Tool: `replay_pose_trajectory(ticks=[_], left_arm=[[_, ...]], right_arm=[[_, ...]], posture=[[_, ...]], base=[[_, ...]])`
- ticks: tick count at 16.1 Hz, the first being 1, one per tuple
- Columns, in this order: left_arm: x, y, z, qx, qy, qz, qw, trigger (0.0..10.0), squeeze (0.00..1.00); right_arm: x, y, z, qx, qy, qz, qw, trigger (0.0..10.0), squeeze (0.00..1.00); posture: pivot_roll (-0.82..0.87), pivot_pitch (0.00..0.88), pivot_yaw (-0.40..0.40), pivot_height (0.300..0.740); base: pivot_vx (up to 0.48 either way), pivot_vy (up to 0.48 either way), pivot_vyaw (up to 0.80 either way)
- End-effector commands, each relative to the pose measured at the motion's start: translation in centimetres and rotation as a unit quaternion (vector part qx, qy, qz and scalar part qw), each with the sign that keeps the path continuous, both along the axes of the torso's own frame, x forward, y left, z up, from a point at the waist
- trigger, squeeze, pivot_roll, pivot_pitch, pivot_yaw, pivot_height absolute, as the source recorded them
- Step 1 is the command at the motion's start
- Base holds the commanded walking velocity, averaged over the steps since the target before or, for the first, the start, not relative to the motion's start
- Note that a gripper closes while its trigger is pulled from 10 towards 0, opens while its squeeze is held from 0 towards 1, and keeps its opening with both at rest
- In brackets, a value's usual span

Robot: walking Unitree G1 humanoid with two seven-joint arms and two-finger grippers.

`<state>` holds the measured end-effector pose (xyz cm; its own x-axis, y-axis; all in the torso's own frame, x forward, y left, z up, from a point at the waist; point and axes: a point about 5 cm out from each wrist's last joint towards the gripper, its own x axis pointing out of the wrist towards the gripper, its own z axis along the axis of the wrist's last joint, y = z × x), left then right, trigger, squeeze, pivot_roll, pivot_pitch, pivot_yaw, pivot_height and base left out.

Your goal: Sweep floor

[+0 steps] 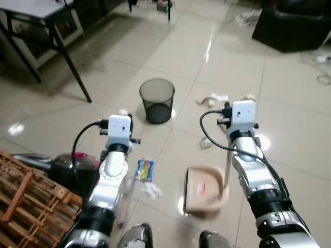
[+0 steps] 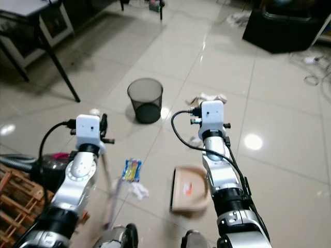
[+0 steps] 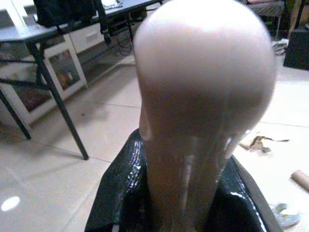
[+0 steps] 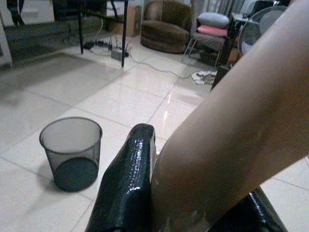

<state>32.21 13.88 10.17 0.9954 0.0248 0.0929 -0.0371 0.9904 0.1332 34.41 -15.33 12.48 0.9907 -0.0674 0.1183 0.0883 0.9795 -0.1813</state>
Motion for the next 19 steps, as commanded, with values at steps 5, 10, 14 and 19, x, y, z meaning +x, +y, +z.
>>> replay_pose_trajectory(ticks=[5, 10, 14, 19], left_arm=[[1.0, 0.3, -0.4, 0.027, -0.009, 0.000, 1.000, 10.0, 0.00], [2.0, -0.6, -0.4, -0.007, 0.005, 0.011, 1.000, 10.0, 0.00], [2.9, -2.9, 0.2, -0.080, 0.016, 0.009, 0.997, 10.0, 0.00], [3.0, -5.4, 1.2, -0.138, 0.015, -0.090, 0.986, 10.0, 0.00]], right_arm=[[-1.1, 4.1, 0.4, -0.010, -0.050, 0.075, 0.996, 10.0, 0.00], [-2.1, 8.2, -1.2, 0.005, -0.024, 0.131, 0.991, 10.0, 0.00], [-2.8, 8.9, -1.7, 0.010, -0.017, 0.135, 0.991, 10.0, 0.00], [-2.6, 7.8, -2.3, 0.020, -0.001, 0.100, 0.995, 10.0, 0.00]], posture=[[-0.11, 0.299, 0.061, 0.740], [-0.10, 0.301, 0.073, 0.740], [-0.11, 0.290, 0.077, 0.740], [-0.09, 0.295, 0.082, 0.740]], base=[[0.000, 0.000, 0.00], [0.000, 0.000, 0.00], [0.000, 0.000, 0.00], [0.000, 0.000, 0.00]])
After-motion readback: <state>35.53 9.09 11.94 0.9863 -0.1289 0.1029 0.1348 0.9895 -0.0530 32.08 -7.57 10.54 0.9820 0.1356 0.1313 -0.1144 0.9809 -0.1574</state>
